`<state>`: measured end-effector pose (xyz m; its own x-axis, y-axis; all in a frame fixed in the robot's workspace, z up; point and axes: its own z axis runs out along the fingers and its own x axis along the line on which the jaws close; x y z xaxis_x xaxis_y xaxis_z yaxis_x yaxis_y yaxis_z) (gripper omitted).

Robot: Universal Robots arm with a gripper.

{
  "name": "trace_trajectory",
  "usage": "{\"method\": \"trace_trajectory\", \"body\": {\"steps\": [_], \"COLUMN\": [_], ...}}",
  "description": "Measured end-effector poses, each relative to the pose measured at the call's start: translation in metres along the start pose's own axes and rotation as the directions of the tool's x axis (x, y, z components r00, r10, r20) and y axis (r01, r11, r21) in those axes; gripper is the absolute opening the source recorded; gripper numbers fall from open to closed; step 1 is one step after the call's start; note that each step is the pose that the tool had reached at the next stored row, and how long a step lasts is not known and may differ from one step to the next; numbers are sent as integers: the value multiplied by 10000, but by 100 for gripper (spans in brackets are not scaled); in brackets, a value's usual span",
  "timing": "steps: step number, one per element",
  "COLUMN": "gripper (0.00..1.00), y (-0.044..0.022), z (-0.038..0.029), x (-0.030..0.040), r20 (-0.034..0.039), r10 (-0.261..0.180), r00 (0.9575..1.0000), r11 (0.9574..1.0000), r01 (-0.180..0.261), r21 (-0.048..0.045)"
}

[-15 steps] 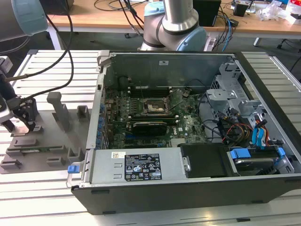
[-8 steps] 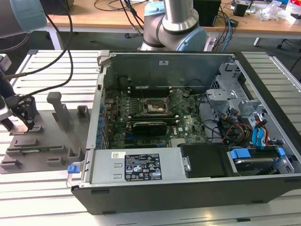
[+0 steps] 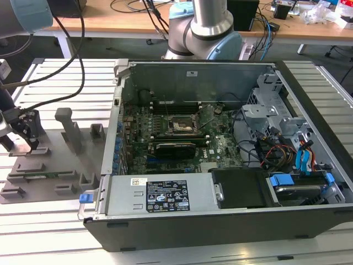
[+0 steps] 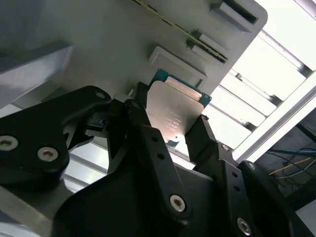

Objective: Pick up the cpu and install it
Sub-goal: 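Pick up the cpu and move it towards the insertion slot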

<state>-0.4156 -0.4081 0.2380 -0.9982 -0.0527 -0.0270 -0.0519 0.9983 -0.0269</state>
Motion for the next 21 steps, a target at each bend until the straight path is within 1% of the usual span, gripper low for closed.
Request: {"method": "trace_trajectory", "body": {"steps": [14,17,19,21], "gripper": [55,55,55,55], "y": [-3,-4,-5,-5], "z": [-114,-149,-185,-202], "x": [-3,-4,-5,-6], "r20": [0,0,-1,0], "r10": [0,0,0,0], "r00": [10000,10000,10000,10000], "r11": [10000,10000,10000,10000], "r01": [0,0,0,0], "r21": [0,0,1,0]}}
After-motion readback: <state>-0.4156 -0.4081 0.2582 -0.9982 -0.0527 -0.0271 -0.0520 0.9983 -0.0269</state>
